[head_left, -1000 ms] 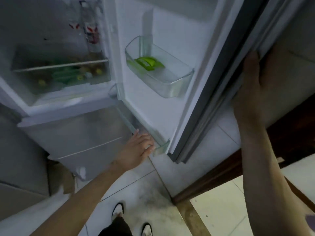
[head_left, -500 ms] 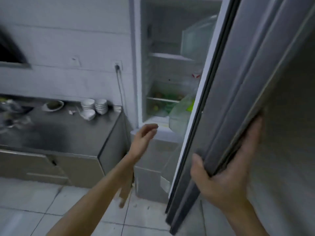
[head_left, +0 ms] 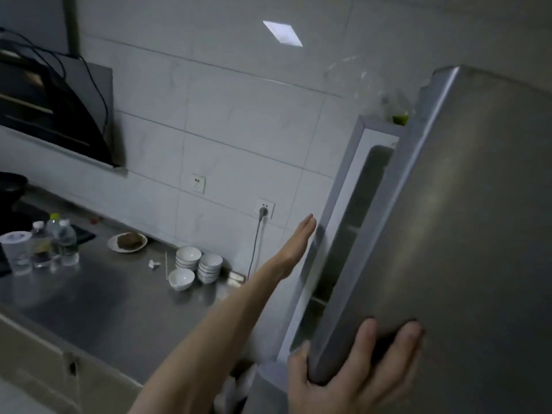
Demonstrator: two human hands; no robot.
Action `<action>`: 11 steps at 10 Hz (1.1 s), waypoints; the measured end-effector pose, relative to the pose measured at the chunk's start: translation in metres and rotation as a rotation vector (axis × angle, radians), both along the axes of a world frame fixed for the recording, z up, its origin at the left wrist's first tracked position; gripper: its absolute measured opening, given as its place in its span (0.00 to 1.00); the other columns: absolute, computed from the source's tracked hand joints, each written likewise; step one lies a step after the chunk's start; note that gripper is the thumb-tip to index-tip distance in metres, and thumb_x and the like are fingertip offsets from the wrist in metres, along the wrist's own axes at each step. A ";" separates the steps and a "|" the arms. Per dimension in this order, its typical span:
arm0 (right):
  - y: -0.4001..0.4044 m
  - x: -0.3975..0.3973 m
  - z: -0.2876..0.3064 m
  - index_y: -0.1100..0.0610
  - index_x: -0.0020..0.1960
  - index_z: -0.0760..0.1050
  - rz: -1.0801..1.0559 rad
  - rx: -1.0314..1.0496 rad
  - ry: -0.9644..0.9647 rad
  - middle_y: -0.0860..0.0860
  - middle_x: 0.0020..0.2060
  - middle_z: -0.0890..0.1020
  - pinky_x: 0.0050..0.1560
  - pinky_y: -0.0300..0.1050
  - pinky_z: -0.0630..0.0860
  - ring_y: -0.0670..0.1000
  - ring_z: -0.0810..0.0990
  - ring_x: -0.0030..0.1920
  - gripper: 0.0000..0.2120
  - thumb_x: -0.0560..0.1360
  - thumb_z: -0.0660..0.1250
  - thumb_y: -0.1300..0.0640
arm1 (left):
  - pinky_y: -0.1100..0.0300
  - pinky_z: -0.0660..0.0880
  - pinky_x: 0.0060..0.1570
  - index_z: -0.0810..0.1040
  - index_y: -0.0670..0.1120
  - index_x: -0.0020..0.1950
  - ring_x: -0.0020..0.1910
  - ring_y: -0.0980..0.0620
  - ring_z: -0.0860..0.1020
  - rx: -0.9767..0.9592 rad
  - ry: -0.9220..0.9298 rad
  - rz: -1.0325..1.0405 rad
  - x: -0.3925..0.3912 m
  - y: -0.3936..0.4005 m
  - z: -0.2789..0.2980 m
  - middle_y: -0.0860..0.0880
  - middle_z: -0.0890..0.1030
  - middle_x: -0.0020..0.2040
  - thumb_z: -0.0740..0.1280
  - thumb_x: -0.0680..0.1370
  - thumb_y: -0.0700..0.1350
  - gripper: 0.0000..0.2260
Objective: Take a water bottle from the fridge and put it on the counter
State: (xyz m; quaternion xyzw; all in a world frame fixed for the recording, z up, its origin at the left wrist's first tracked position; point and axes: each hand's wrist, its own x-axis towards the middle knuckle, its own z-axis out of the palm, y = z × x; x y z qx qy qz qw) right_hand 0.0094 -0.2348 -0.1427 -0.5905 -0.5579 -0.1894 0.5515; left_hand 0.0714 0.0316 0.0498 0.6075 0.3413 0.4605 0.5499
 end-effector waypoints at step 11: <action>0.174 0.136 0.158 0.58 0.79 0.64 -0.236 -0.138 -0.385 0.61 0.80 0.62 0.79 0.59 0.62 0.63 0.60 0.81 0.36 0.74 0.67 0.48 | 0.70 0.81 0.42 0.87 0.59 0.55 0.51 0.64 0.86 -0.193 -0.173 -0.148 -0.016 0.004 -0.015 0.60 0.88 0.55 0.56 0.83 0.63 0.20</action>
